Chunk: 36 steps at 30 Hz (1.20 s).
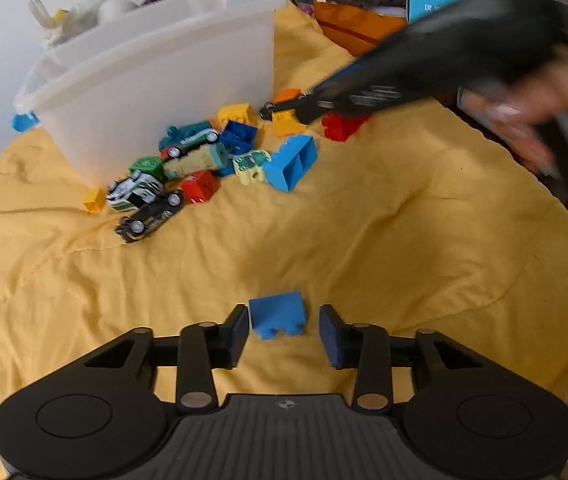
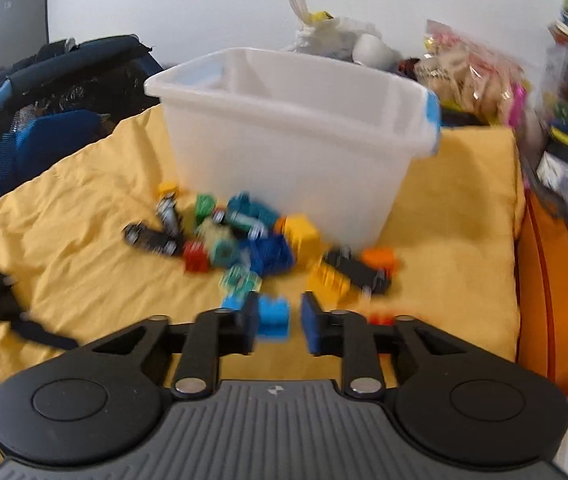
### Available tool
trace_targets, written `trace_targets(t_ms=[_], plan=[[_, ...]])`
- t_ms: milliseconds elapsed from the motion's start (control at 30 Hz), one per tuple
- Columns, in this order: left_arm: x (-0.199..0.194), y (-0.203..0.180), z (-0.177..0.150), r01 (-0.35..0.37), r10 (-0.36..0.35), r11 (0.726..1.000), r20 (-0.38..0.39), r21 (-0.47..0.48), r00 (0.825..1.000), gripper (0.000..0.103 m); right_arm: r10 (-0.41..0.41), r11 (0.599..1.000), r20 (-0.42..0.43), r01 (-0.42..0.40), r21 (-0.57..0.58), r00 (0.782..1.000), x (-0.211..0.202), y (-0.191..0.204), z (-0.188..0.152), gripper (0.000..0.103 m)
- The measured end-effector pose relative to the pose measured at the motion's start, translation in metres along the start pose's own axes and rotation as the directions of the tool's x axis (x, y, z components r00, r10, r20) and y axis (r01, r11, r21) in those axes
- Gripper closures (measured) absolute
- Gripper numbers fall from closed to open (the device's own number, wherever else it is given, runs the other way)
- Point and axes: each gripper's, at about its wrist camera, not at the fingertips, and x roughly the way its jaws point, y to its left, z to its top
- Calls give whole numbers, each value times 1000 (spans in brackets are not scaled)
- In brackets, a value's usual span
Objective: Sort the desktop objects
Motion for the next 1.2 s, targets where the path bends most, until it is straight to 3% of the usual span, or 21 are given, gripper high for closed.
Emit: trace_targets(t_ms=[100, 233, 333, 533, 900, 1200], plan=[[0, -3, -5, -19, 19, 1000, -24, 3, 1000, 59, -3, 999, -34, 2, -35, 999, 25, 0, 16, 84], [5, -1, -17, 14, -17, 998, -59, -57, 998, 59, 9, 998, -123, -15, -54, 992, 43, 1, 9, 84], [3, 2, -17, 46, -51, 993, -43, -112, 998, 59, 29, 999, -103, -32, -24, 994, 23, 3, -12, 84], [16, 11, -9, 126, -126, 969, 14, -210, 992, 61, 31, 999, -146, -29, 12, 989, 3, 7, -46, 84], [27, 18, 23, 79, -72, 985, 55, -156, 996, 61, 8, 997, -120, 1, 74, 993, -20, -4, -52, 83], [28, 25, 31, 60, -51, 978, 53, -197, 997, 61, 8, 1000, -97, -5, 31, 995, -22, -2, -46, 80]])
